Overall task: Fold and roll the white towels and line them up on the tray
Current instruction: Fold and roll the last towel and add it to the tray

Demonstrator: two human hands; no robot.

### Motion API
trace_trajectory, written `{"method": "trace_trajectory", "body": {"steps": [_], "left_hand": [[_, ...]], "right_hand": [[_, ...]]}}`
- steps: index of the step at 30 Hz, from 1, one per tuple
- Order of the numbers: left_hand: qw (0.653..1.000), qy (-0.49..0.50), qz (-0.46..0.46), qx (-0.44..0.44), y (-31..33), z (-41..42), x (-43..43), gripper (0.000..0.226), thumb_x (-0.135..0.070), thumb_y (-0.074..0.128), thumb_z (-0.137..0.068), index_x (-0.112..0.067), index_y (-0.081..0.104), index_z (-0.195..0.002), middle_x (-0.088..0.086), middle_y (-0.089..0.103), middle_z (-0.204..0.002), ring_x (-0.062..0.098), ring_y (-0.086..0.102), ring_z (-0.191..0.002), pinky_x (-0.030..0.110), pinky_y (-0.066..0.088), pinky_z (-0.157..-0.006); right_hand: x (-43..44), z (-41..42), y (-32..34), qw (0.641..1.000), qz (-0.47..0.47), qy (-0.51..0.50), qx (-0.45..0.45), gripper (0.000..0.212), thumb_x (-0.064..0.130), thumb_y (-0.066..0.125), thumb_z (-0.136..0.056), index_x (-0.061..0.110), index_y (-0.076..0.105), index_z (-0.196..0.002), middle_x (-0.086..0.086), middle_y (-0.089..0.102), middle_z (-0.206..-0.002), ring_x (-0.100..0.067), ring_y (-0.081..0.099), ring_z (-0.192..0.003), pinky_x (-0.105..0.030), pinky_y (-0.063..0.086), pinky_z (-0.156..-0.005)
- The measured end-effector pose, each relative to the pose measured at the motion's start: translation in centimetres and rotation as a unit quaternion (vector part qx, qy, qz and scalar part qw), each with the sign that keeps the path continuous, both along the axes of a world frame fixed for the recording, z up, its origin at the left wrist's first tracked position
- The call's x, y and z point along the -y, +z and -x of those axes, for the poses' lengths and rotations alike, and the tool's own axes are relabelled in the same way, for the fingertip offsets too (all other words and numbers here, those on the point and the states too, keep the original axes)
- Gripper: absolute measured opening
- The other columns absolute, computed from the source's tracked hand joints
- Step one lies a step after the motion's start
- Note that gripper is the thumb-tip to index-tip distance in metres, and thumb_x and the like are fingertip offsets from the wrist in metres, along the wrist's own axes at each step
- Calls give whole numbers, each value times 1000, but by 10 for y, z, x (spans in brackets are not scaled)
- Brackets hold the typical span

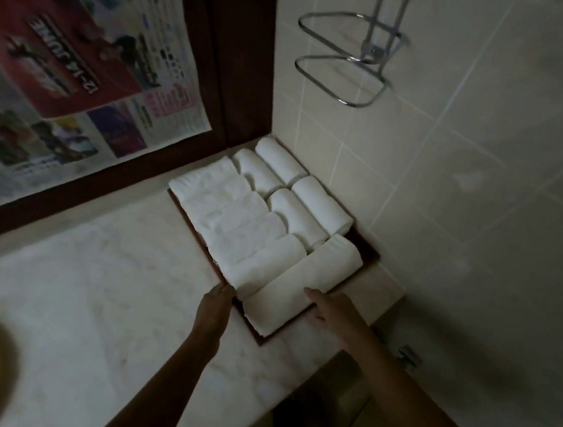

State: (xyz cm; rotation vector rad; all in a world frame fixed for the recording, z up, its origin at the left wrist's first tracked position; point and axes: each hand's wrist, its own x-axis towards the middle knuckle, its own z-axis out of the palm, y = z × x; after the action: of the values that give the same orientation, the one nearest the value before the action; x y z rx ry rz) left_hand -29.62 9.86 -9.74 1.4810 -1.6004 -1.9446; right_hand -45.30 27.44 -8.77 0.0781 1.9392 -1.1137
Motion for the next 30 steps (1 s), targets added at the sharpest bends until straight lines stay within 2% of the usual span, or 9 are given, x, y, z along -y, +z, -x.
{"method": "trace_trajectory", "body": {"steps": [3, 5, 7, 11, 14, 19, 23, 27, 30], "left_hand": [[986, -47, 126, 94, 3, -3, 0, 62, -39, 67, -92, -14, 52, -146, 6, 53, -145, 28, 57, -126, 38, 50, -96], [954, -61, 263, 134, 7, -4, -11, 68, -29, 74, -93, -14, 43, -151, 8, 46, -148, 26, 57, -123, 41, 54, -96], [917, -92, 368, 122, 14, -4, -27, 66, -28, 77, -90, -17, 47, -147, 5, 49, -140, 17, 58, -111, 36, 57, -90], [819, -232, 508, 135, 9, 3, -59, 61, -41, 77, -85, -21, 55, -139, 1, 53, -130, 18, 52, -113, 33, 52, -92], [773, -297, 528, 190, -2, 12, -71, 74, -56, 72, -82, -21, 51, -143, 2, 48, -134, 23, 49, -116, 37, 51, -94], [731, -323, 543, 258, -11, 19, -68, 89, -50, 88, -65, -16, 55, -140, 7, 55, -131, 27, 57, -108, 42, 54, -87], [710, -326, 570, 256, -11, 19, -61, 86, -46, 94, -52, -11, 66, -127, 7, 65, -114, 27, 62, -93, 42, 55, -76], [695, -334, 577, 269, -7, 17, -56, 83, -47, 93, -46, -13, 71, -118, 5, 68, -102, 25, 65, -84, 42, 54, -73], [698, -354, 556, 279, -7, 18, -55, 80, -46, 91, -52, -13, 69, -121, 6, 68, -109, 26, 64, -90, 43, 51, -78]], "right_hand": [[-10, 26, 11, 964, -106, 170, -173, 39, 53, 67, -88, 16, 71, -99, -4, 72, -102, -22, 68, -97, -42, 56, -94], [-14, 53, 24, 913, -125, 211, -325, 23, 34, 64, -94, 17, 70, -109, -2, 71, -111, -16, 63, -97, -30, 51, -86], [-13, 86, 30, 871, -76, 246, -419, 42, 18, 70, -90, 19, 62, -131, -3, 60, -134, -20, 56, -118, -30, 44, -97], [7, 133, 38, 747, -122, 490, -433, 78, 5, 69, -83, 25, 42, -153, 0, 27, -164, -28, 27, -149, -41, 29, -121], [20, 143, 40, 672, -159, 584, -427, 80, 12, 68, -85, 41, 36, -153, 9, 33, -159, -24, 33, -146, -50, 32, -119], [22, 142, 49, 624, -197, 619, -434, 75, 19, 66, -90, 38, 31, -154, 2, 42, -154, -29, 48, -134, -47, 46, -108], [23, 143, 45, 610, -200, 625, -443, 77, 22, 69, -88, 35, 30, -153, -6, 47, -149, -29, 55, -128, -46, 51, -103], [23, 145, 45, 628, -180, 623, -429, 78, 22, 69, -86, 41, 32, -152, -4, 49, -146, -25, 55, -127, -43, 50, -102], [23, 148, 42, 641, -178, 626, -408, 81, 23, 69, -86, 46, 29, -151, -3, 45, -150, -26, 52, -130, -44, 48, -105]]}}
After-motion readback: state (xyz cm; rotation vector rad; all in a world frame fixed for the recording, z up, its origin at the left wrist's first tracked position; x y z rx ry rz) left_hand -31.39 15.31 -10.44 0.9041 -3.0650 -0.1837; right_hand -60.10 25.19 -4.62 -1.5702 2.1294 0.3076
